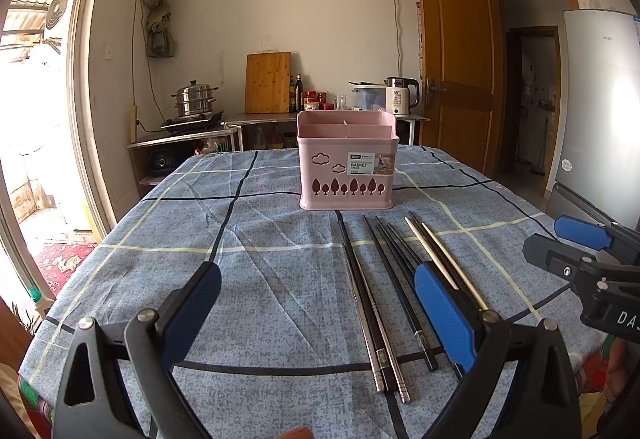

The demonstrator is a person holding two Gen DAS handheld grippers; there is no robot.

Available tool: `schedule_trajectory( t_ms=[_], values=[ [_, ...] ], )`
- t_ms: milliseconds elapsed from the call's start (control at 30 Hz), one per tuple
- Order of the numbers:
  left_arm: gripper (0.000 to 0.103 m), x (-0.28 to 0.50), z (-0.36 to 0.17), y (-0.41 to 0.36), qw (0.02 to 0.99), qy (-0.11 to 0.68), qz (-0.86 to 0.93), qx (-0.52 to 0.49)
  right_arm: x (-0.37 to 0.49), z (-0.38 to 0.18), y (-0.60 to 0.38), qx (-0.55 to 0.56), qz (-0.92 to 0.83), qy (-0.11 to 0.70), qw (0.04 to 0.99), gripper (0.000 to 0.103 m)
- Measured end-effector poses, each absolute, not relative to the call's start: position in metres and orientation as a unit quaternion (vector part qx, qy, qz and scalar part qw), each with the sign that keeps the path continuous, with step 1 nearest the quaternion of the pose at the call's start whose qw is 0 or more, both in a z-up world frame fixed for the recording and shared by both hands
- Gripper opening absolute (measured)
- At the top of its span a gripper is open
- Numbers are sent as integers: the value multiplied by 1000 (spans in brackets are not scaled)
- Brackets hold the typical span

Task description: Organize utensils

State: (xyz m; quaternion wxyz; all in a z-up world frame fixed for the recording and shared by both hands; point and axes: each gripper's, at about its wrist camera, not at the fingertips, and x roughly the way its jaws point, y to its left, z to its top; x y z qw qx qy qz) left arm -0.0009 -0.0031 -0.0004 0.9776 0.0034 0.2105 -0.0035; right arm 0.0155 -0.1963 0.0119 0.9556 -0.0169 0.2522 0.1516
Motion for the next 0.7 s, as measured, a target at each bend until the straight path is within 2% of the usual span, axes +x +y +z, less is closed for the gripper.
schedule_trajectory(
  t_ms=[700],
  values=[
    [99, -1, 1, -4, 978, 211, -6, 3, 16, 11, -197, -16, 151, 253, 956, 68]
  ],
)
